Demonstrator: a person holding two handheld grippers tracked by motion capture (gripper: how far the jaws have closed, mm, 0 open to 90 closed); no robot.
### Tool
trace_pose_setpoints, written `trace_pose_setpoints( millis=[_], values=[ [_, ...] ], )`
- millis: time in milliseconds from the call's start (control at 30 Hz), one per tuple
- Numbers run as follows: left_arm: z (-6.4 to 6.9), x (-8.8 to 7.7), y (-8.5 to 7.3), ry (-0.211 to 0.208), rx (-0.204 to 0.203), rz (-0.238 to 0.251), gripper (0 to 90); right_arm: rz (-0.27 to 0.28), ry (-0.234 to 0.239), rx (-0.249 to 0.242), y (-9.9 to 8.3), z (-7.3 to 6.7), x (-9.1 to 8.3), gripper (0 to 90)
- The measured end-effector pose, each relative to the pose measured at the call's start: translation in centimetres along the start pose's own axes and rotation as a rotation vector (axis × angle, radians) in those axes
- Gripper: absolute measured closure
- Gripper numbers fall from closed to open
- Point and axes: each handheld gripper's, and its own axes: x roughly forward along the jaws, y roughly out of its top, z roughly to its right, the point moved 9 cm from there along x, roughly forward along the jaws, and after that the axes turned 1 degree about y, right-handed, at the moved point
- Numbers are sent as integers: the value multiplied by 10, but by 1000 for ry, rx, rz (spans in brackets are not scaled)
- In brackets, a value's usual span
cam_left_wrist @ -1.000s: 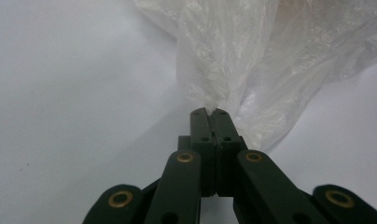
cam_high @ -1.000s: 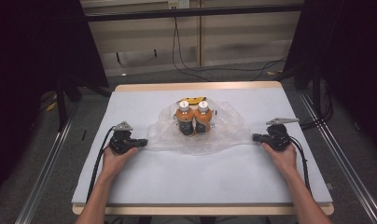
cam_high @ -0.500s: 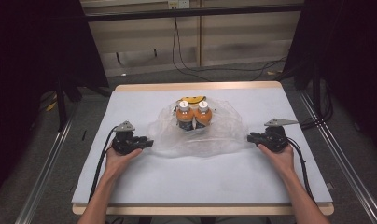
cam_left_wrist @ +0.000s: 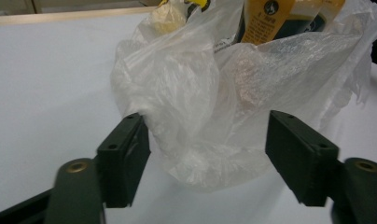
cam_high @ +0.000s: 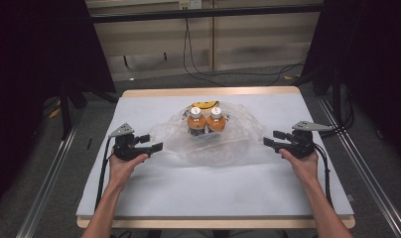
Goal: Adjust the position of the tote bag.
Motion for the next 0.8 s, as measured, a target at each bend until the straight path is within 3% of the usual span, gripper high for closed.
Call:
trace_pose_setpoints(
  millis=[300,433,800],
  values=[
    [3,-14,19,22,9,64,249,47,30,-10,17,-14,-8,359],
    [3,-21,28,5,4,106,225,60,49,-21,23,-20,-9,330],
    [5,-39,41,39,22,143,247,131,93,-15,45,-33,-29,267]
  ],
)
